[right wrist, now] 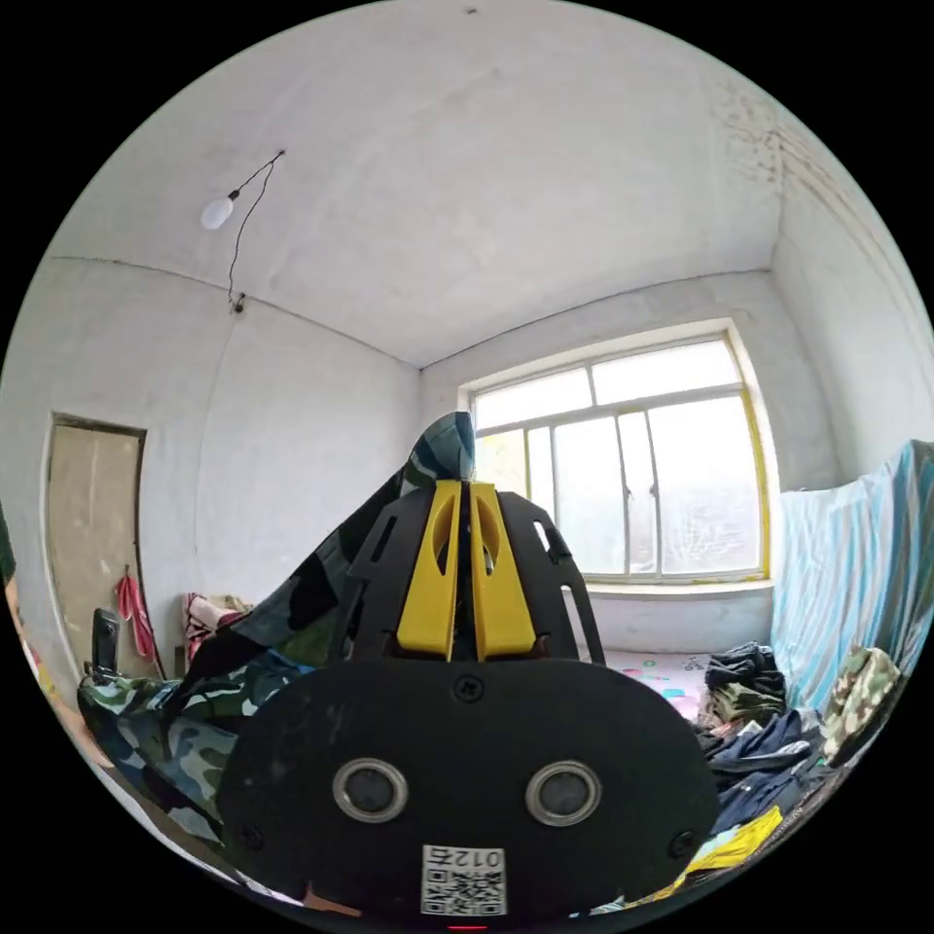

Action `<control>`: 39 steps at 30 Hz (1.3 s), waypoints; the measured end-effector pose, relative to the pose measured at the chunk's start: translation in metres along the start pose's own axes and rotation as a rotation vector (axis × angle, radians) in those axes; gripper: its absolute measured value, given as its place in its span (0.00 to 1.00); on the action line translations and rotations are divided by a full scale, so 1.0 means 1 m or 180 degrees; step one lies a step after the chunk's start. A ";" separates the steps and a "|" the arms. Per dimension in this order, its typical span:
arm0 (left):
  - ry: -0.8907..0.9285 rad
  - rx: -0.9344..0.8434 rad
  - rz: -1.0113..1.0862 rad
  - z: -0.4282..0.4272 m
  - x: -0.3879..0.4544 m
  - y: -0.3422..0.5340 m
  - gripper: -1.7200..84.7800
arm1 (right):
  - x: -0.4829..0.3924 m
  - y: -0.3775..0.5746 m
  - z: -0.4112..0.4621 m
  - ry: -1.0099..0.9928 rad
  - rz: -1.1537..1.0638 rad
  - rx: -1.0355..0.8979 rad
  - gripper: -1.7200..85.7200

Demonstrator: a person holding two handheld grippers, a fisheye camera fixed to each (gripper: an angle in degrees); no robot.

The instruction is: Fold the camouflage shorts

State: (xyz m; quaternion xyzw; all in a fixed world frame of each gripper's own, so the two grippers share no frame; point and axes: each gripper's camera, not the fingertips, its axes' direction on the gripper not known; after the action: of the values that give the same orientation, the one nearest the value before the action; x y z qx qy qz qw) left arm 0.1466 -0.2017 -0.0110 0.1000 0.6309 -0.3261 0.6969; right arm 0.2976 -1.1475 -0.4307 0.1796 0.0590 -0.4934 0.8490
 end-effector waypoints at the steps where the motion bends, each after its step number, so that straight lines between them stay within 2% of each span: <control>1: -0.0140 0.0047 -0.0070 -0.021 -0.012 -0.004 0.02 | 0.006 0.022 0.031 -0.0136 -0.0010 -0.0192 0.01; 6: -0.0780 0.0044 -0.0652 -0.114 -0.103 -0.001 0.02 | 0.007 0.155 0.157 -0.0573 -0.0004 -0.0968 0.01; 8: -0.1292 -0.0068 -0.1029 -0.167 -0.168 0.013 0.02 | -0.003 0.215 0.212 -0.0695 -0.0088 -0.1347 0.01; 10: -0.1627 -0.0176 -0.1462 -0.209 -0.227 0.029 0.02 | -0.022 0.301 0.296 -0.0872 -0.0188 -0.2017 0.01; 12: -0.1835 -0.0295 -0.2007 -0.251 -0.293 0.049 0.02 | -0.036 0.371 0.345 -0.0959 0.0002 -0.2530 0.02; 14: -0.1792 -0.0365 -0.2687 -0.298 -0.377 0.076 0.02 | -0.046 0.430 0.363 -0.1149 0.0195 -0.2882 0.03; 17: -0.2266 -0.0817 -0.3273 -0.340 -0.465 0.108 0.02 | -0.038 0.505 0.333 -0.1684 0.0418 -0.3259 0.04; 21: -0.2470 -0.1017 -0.4102 -0.387 -0.528 0.144 0.02 | 0.052 0.591 0.225 -0.1926 0.0490 -0.3882 0.03; 23: -0.2177 -0.0650 -0.4314 -0.413 -0.540 0.146 0.02 | 0.122 0.623 0.168 -0.1791 0.0708 -0.4109 0.03; 25: -0.2120 -0.0488 -0.4389 -0.426 -0.544 0.139 0.02 | 0.234 0.660 0.080 -0.1500 0.1233 -0.4309 0.03; 26: -0.2096 -0.0457 -0.4394 -0.430 -0.547 0.129 0.02 | 0.263 0.668 0.055 -0.1390 0.1357 -0.4356 0.02; 28: -0.2072 -0.0411 -0.4365 -0.434 -0.553 0.107 0.02 | 0.379 0.693 -0.051 -0.0833 0.1796 -0.4506 0.02; 30: -0.2015 -0.0320 -0.4158 -0.438 -0.560 0.072 0.02 | 0.460 0.699 -0.133 -0.0455 0.2119 -0.4468 0.02; 31: -0.2178 -0.0357 -0.4055 -0.440 -0.562 0.048 0.02 | 0.511 0.698 -0.189 -0.0260 0.2319 -0.4367 0.02; 33: -0.2548 -0.0585 -0.4033 -0.441 -0.561 0.020 0.02 | 0.580 0.695 -0.267 -0.0033 0.2555 -0.4208 0.01; 37: -0.3645 -0.1817 -0.3474 -0.408 -0.528 -0.025 0.02 | 0.707 0.695 -0.410 0.0188 0.2770 -0.4022 0.01; 39: -0.3782 -0.1991 -0.3245 -0.393 -0.503 -0.040 0.02 | 0.748 0.699 -0.454 0.0142 0.2778 -0.4032 0.01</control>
State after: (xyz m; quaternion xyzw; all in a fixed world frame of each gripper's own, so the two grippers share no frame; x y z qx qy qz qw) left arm -0.1919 0.1493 0.4027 -0.5829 0.1886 -0.4094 0.6761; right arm 1.3113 -1.2802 -0.8872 -0.3239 0.2712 0.0180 0.9062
